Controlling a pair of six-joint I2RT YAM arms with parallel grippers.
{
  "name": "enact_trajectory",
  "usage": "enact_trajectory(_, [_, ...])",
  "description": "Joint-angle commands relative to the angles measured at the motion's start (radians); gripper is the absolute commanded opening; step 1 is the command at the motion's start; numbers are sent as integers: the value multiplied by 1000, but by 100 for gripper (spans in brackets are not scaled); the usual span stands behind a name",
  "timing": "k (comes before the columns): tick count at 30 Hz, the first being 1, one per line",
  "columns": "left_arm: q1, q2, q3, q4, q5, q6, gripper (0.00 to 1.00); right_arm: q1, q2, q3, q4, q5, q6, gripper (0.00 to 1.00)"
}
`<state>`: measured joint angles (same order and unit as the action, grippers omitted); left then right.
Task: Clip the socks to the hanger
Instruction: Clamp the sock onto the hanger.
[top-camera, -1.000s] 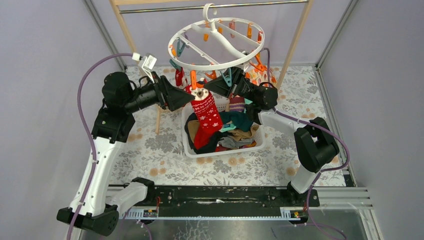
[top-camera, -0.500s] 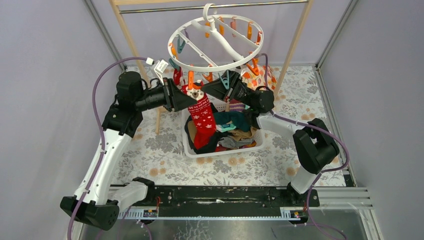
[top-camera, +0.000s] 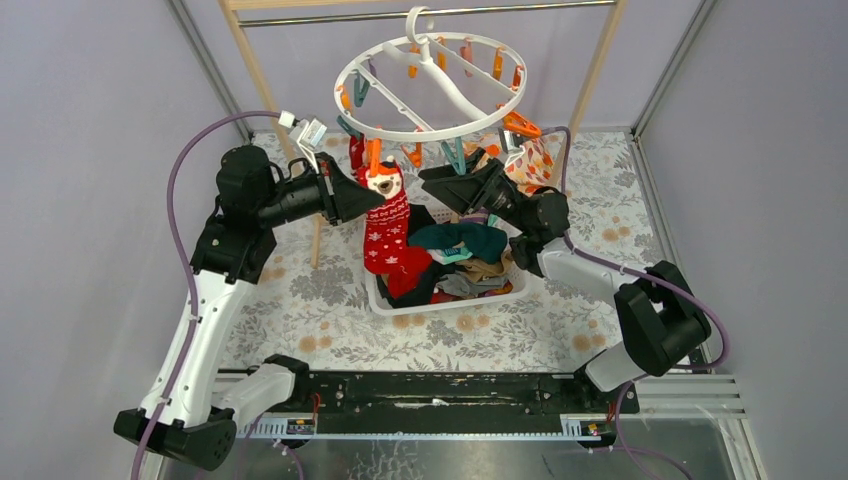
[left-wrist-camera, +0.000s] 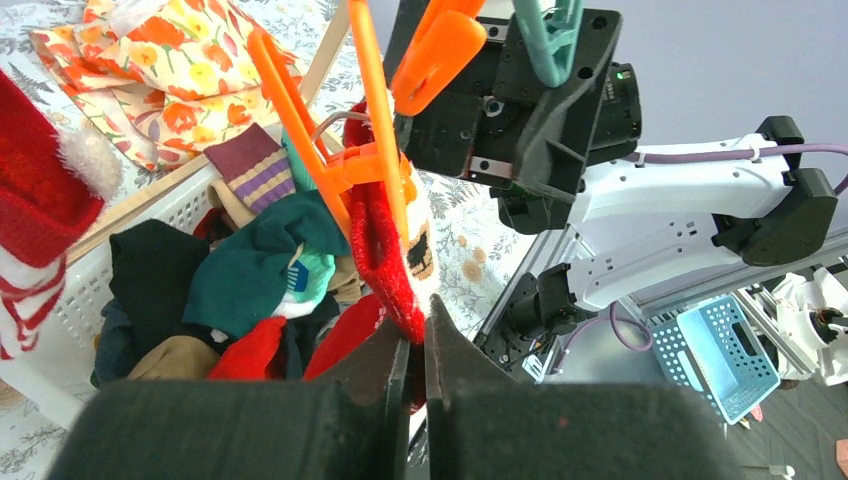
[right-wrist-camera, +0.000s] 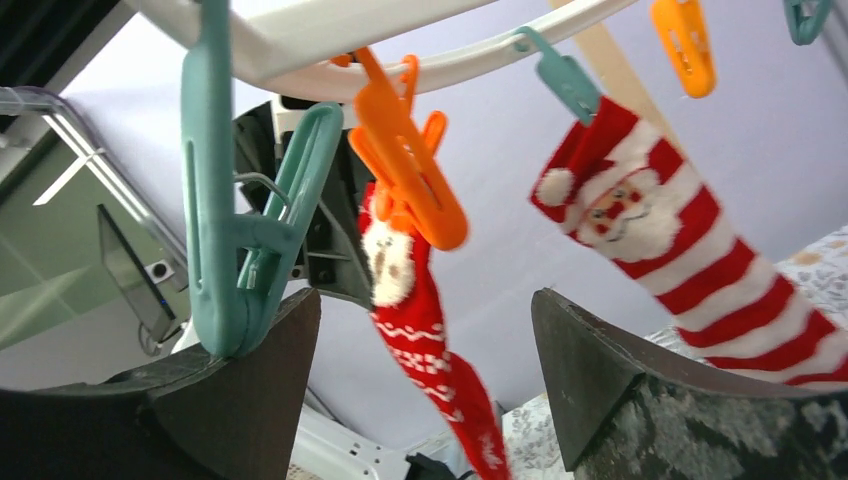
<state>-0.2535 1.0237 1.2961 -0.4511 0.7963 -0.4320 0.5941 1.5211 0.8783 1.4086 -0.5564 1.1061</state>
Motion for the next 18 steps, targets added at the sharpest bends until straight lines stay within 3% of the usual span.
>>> enact_trajectory(1, [-4, -5, 47, -9, 2, 14, 7, -26, -2, 13, 56, 13, -49, 87])
enact_trajectory(8, [-3, -8, 71, -22, 8, 14, 6, -30, 92, 61, 246, 35, 41, 90])
enact_trajectory(18, [-2, 4, 89, -51, 3, 30, 3, -28, 183, 188, 306, 80, 67, 76])
